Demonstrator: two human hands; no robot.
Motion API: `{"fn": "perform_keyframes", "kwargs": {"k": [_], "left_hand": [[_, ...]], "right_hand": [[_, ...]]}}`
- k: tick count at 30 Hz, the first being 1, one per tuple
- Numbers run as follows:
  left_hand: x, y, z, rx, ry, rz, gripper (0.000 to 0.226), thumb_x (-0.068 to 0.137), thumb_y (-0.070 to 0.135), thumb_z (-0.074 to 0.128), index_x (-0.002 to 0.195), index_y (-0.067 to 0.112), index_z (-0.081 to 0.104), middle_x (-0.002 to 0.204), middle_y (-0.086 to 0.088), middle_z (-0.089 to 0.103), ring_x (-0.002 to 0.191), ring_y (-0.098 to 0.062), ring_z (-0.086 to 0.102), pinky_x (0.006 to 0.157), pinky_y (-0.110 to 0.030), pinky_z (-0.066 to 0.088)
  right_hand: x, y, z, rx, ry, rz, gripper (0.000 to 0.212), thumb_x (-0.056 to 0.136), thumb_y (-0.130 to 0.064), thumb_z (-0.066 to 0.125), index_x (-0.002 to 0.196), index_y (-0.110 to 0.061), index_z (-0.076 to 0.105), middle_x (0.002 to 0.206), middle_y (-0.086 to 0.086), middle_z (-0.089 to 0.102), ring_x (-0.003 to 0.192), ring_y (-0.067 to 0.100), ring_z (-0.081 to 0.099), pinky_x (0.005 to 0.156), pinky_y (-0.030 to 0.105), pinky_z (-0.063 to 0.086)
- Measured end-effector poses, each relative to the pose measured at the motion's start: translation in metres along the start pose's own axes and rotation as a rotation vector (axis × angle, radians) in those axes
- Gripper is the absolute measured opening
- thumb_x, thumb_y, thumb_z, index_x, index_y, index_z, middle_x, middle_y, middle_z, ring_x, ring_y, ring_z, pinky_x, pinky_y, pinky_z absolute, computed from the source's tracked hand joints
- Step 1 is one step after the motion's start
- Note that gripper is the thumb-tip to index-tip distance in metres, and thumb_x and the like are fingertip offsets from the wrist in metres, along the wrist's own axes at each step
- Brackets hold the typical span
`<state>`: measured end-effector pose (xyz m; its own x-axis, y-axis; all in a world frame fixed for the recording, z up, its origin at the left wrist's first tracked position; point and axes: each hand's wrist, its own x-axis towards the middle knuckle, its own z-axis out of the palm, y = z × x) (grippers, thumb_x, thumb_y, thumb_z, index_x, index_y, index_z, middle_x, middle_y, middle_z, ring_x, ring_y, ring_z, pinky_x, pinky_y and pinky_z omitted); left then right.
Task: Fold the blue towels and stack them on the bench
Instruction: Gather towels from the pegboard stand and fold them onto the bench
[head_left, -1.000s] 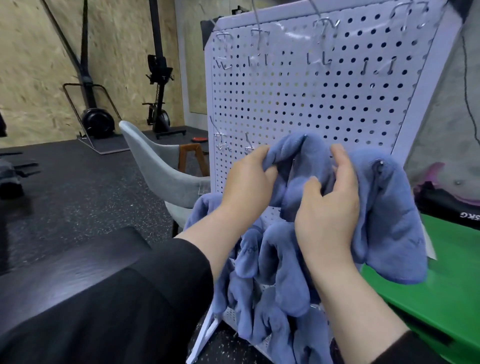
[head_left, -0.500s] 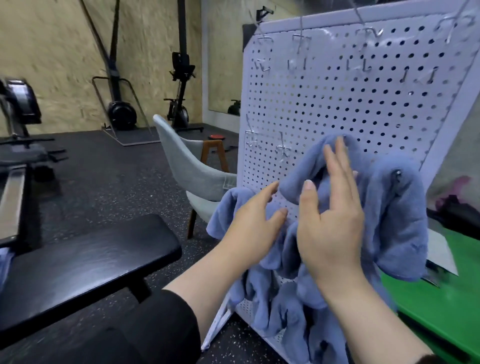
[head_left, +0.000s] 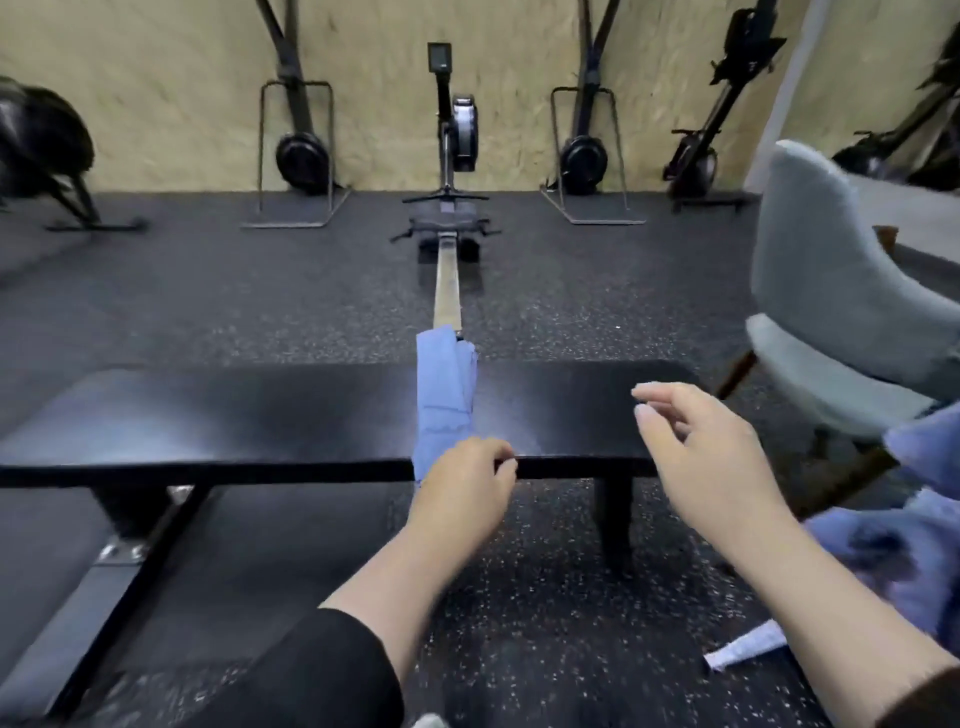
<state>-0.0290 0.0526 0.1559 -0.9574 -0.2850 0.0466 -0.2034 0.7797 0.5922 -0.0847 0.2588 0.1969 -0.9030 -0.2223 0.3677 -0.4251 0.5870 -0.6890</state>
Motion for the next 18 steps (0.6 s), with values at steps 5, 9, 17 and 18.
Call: {"fn": "perform_keyframes", "kwargs": {"k": [5,9,17,18], "left_hand": [[0.012,-0.072,-0.025,0.074,0.078,-0.108,0.03,0.102,0.023,0.045,0.123,0.025,0.066,0.124,0.002,0.065,0.111,-0.022,0.06,0.09,-0.034,0.049],[0.018,-0.108,-0.034,0.099,0.085,-0.164,0.031,0.098,0.018,0.045,0.117,0.026,0.068,0.116,0.001,0.067,0.105,-0.024,0.06,0.086,-0.038,0.052],[0.021,-0.116,-0.039,0.03,0.108,-0.204,0.024,0.095,0.02,0.046,0.1,0.019,0.07,0.097,0.002,0.064,0.093,-0.024,0.059,0.08,-0.039,0.053],[0.021,-0.114,-0.041,0.023,0.11,-0.198,0.025,0.096,0.022,0.046,0.1,0.019,0.07,0.097,0.002,0.063,0.093,-0.024,0.059,0.079,-0.039,0.053]], "right_hand": [[0.034,-0.031,0.112,-0.141,-0.268,-0.053,0.037,0.103,-0.028,0.054,0.139,-0.02,0.059,0.138,-0.003,0.06,0.128,0.017,0.054,0.101,0.029,0.041],[0.055,-0.043,0.193,-0.265,-0.419,-0.06,0.041,0.104,-0.031,0.052,0.141,-0.013,0.052,0.143,0.006,0.056,0.13,0.028,0.053,0.1,0.037,0.043],[0.056,-0.024,0.278,-0.568,-0.418,-0.021,0.078,0.095,-0.055,0.058,0.149,-0.004,0.032,0.157,0.011,0.035,0.146,0.027,0.032,0.117,0.044,0.028],[0.056,-0.022,0.28,-0.568,-0.4,-0.026,0.069,0.098,-0.046,0.056,0.148,-0.004,0.033,0.155,0.011,0.037,0.146,0.027,0.032,0.117,0.043,0.028]]}}
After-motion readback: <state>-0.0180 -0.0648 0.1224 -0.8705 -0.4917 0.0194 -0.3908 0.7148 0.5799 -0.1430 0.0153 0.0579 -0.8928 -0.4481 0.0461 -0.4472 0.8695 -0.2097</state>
